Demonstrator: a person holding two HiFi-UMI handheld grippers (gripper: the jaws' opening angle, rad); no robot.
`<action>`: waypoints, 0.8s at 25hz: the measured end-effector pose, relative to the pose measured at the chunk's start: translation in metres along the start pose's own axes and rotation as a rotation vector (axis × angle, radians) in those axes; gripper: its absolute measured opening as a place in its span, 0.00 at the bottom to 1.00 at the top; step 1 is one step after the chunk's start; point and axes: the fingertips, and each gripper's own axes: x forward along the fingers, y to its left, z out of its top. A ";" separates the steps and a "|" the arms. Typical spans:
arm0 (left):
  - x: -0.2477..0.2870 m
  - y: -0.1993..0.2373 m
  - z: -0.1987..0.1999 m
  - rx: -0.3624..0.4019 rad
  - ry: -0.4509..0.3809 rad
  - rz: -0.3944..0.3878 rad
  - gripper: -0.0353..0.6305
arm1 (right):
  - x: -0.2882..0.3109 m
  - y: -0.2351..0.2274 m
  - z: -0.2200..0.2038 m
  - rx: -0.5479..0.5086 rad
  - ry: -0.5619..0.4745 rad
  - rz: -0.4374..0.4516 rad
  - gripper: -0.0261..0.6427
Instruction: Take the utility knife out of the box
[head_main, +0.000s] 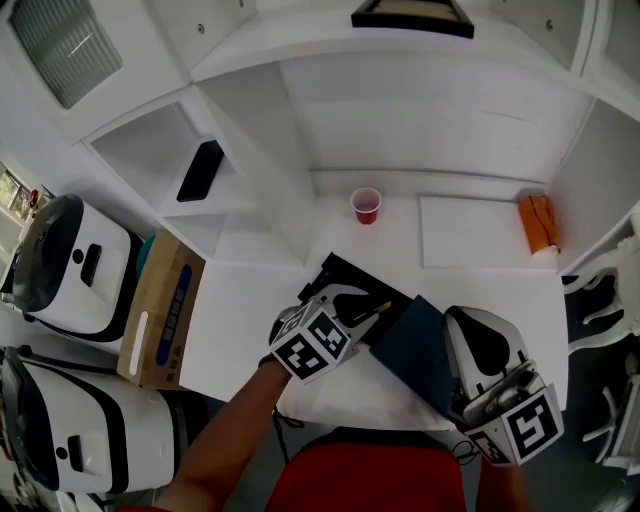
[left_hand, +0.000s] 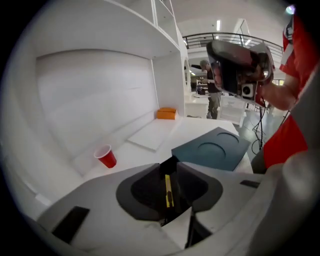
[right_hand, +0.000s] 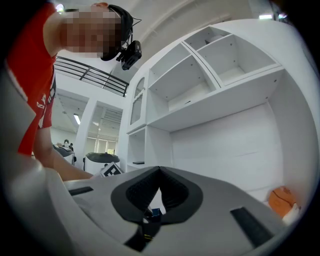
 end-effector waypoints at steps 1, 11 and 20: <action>0.007 -0.001 -0.005 0.014 0.038 -0.024 0.27 | 0.001 -0.002 0.000 -0.001 -0.001 -0.005 0.03; 0.066 -0.009 -0.054 0.031 0.321 -0.209 0.29 | 0.010 -0.023 -0.006 0.001 0.014 -0.049 0.03; 0.084 -0.015 -0.085 0.020 0.461 -0.310 0.29 | 0.019 -0.045 -0.010 0.026 0.009 -0.075 0.03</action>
